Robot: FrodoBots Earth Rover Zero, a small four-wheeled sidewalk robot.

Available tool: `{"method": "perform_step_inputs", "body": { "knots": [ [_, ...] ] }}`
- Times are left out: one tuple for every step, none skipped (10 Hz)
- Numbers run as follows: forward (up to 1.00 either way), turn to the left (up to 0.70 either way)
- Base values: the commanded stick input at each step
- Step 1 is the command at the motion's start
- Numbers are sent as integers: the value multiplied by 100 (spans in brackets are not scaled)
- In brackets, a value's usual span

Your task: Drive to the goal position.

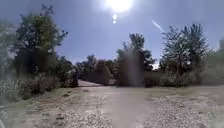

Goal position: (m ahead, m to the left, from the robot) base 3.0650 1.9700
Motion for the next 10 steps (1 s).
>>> {"method": "perform_step_inputs", "body": {
  "knots": [
    [45, 0],
    [45, 0],
    [45, 0],
    [45, 0],
    [45, 0],
    [45, 0],
    [45, 5],
    [45, 14],
    [45, 24],
    [45, 27]
  ]
}}
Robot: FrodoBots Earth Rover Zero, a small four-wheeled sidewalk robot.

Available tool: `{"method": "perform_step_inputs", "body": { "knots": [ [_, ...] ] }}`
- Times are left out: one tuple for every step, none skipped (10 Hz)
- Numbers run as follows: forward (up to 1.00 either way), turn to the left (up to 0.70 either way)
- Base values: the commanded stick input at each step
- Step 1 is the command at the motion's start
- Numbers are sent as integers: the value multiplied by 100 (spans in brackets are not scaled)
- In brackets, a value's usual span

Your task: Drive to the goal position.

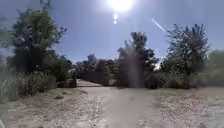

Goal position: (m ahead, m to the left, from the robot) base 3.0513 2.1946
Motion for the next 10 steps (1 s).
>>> {"method": "perform_step_inputs", "body": {
  "knots": [
    [45, 27],
    [45, 27],
    [45, 27],
    [45, 27],
    [45, 17],
    [45, 3],
    [45, 0],
    [45, 0],
    [45, 0],
    [45, 0]
  ]
}}
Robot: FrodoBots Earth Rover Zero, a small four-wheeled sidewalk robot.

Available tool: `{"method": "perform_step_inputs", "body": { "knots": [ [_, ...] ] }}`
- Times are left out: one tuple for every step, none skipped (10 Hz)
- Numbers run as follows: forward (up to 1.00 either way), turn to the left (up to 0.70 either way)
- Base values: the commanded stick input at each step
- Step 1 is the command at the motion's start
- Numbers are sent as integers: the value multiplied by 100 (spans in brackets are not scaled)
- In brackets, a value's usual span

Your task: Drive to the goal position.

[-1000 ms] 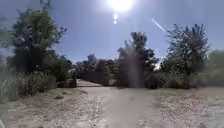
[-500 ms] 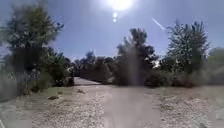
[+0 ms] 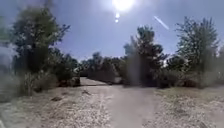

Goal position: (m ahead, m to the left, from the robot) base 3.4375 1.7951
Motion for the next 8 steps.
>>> {"method": "perform_step_inputs", "body": {
  "knots": [
    [45, 0],
    [45, 0],
    [45, 0],
    [45, 0],
    [45, 0],
    [45, 0],
    [45, 0],
    [45, 0]
  ]
}}
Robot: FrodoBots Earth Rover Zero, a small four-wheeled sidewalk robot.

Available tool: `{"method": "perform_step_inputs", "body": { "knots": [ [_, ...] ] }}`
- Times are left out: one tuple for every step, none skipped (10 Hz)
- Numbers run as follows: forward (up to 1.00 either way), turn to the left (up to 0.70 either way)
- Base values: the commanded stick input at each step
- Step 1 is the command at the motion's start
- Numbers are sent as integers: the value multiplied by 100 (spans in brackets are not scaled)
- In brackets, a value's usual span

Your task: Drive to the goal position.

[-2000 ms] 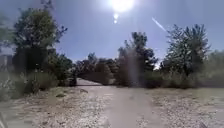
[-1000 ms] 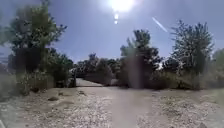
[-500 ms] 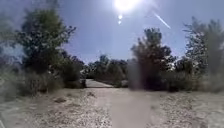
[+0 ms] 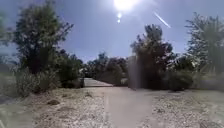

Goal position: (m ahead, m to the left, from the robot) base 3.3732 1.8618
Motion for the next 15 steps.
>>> {"method": "perform_step_inputs", "body": {
  "knots": [
    [45, 0],
    [45, 0],
    [45, 0],
    [45, 0],
    [45, 0],
    [45, 0],
    [45, 0],
    [45, 0],
    [45, 0],
    [45, 0],
    [45, 0],
    [45, 0],
    [45, 0],
    [45, 0],
    [45, 0]
  ]
}}
